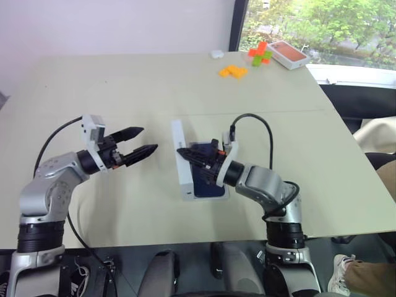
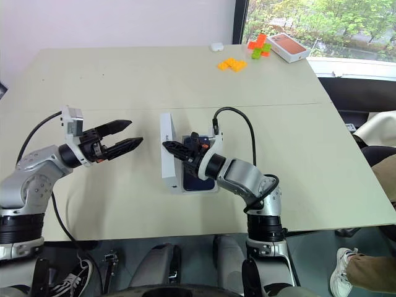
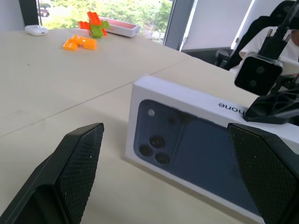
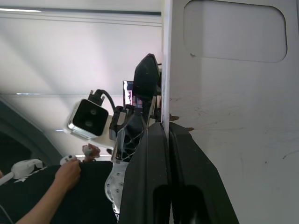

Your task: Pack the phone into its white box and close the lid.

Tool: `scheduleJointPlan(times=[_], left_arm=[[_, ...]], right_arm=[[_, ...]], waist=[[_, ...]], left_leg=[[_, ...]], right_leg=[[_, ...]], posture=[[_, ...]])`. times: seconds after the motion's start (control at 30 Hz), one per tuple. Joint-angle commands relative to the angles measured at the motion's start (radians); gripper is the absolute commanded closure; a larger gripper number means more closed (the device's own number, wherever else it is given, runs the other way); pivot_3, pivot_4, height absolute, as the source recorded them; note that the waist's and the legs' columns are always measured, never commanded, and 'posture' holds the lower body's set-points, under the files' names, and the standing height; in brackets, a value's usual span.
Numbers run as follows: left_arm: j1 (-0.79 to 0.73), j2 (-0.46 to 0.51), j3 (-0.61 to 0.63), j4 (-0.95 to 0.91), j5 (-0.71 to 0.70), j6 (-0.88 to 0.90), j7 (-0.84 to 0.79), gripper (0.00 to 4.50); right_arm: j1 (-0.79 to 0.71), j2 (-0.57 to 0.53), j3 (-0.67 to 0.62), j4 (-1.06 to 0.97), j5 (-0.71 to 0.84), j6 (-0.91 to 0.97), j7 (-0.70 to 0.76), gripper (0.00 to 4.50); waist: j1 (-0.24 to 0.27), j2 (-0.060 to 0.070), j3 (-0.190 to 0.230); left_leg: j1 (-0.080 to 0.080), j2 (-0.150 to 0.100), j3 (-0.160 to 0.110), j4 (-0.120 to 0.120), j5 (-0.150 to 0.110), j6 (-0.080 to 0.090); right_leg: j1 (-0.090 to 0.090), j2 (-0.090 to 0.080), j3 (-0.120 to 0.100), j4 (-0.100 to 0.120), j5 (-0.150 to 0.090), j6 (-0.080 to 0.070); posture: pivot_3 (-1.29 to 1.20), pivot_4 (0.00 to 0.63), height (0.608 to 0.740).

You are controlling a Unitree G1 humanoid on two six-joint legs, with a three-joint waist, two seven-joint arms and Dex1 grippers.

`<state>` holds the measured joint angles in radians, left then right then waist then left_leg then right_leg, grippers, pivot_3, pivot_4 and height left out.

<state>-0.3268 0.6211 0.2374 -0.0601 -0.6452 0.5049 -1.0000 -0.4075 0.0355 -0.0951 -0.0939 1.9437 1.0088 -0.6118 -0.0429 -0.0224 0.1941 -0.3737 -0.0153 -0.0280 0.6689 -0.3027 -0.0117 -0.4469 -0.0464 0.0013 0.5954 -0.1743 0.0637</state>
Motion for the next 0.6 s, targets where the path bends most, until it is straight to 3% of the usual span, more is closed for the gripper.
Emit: scheduleJointPlan(times=[0.03,0.17,0.3,0.5,0.6], left_arm=[[-0.002,0.002,-0.006,-0.031,-0.002,-0.02,-0.006,0.0],[0.007,0.008,-0.016,-0.033,-0.006,-0.021,-0.015,0.0],[0.029,0.01,-0.032,-0.041,-0.02,0.005,-0.033,1.27],[0.068,-0.027,-0.081,-0.057,0.007,-0.017,-0.031,4.36],[0.073,-0.05,-0.101,-0.055,0.026,-0.034,-0.016,4.44]], right_arm=[[-0.034,-0.002,0.034,-0.01,0.029,-0.021,0.0,4.42],[-0.021,-0.015,0.037,-0.004,0.029,-0.043,0.002,4.42],[-0.004,-0.038,0.038,-0.012,0.029,-0.053,0.015,4.5],[0.019,-0.066,0.046,-0.015,0.029,-0.067,0.03,4.5],[0.021,-0.072,0.051,-0.018,0.029,-0.074,0.034,4.5]], waist=[[0.0,0.0,0.0],[0.0,0.0,0.0],[0.0,0.0,0.0],[0.002,0.0,0.0],[0.002,0.0,0.0]], left_leg=[[0.0,0.0,0.0,0.0,0.0,0.0],[0.0,0.0,0.0,0.0,0.0,0.0],[0.0,0.0,0.0,0.0,0.0,0.0],[0.0,0.0,0.0,0.0,0.0,0.0],[0.0,0.0,0.0,0.0,0.0,0.0]], right_leg=[[0.0,0.0,0.0,0.0,0.0,0.0],[0.0,0.001,0.0,0.0,0.0,0.0],[0.0,0.0,0.0,0.0,0.0,0.0],[0.0,0.0,0.001,0.0,0.0,0.0],[0.0,0.0,0.001,0.0,0.0,0.0]], posture=[[0.0,0.15,0.74],[0.0,0.15,0.74],[0.0,0.15,0.74],[0.0,0.15,0.74],[0.0,0.15,0.74]])
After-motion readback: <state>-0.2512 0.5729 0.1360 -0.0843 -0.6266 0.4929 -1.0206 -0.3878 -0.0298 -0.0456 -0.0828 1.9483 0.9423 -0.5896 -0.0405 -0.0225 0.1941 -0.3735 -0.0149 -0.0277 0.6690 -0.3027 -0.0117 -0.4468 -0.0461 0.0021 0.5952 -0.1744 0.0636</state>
